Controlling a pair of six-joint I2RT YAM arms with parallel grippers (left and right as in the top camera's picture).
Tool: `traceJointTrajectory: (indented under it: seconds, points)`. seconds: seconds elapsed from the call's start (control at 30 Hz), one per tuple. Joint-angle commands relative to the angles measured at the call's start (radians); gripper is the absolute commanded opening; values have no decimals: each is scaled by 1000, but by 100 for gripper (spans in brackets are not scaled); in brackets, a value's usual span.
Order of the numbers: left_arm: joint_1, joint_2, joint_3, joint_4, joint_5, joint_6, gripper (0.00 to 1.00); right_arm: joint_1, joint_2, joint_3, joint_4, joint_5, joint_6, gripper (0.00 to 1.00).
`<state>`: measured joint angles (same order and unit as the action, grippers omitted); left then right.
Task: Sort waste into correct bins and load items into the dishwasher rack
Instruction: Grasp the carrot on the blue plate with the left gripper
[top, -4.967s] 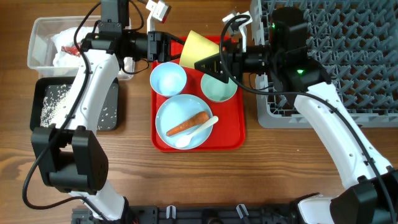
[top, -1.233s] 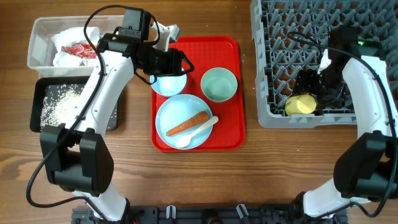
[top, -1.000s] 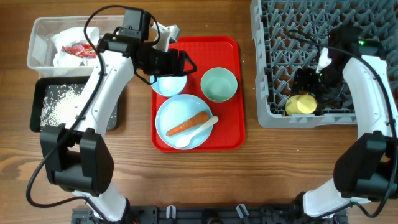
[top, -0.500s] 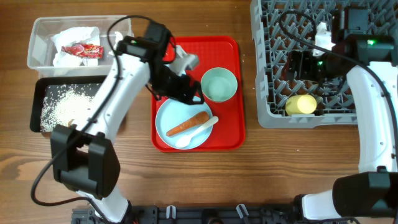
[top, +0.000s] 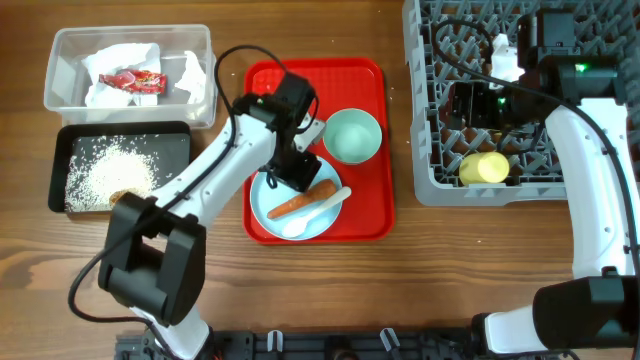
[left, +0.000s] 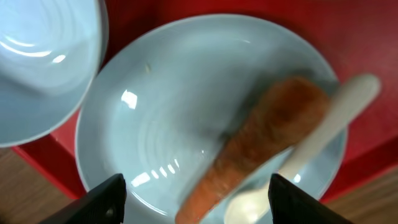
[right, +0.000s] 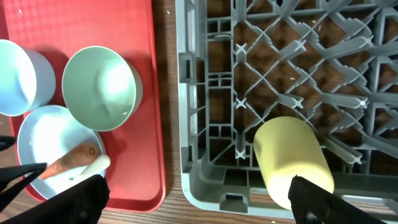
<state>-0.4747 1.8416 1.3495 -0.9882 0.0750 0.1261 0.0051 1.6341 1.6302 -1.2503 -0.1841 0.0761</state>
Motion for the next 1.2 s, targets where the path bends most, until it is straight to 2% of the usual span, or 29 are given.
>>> traceJointTrajectory:
  seconds: [0.0,0.37,0.5,0.67,0.77,0.83,0.97,1.17]
  points:
    - [-9,-13,-88,66,30,35,73,2,10,-8,2,-17,-24,96]
    - [-27,-13,-244,254,48,46,70,2,10,-8,4,-17,-24,96]
    - [-27,-13,-260,271,47,46,56,2,10,-8,7,-17,-24,96]
    - [-27,-13,-270,282,47,45,22,2,10,-8,7,-17,-24,96]
    - [-27,-13,-270,280,47,43,11,2,10,-8,8,-17,-24,96]
    - [-27,-13,-270,279,47,19,10,1,10,-8,8,-16,-24,96]
    - [-27,-15,-249,260,47,-4,13,2,10,-8,12,-17,-24,96]
    - [-20,-42,-98,109,47,-5,10,1,10,-8,15,-17,-24,97]
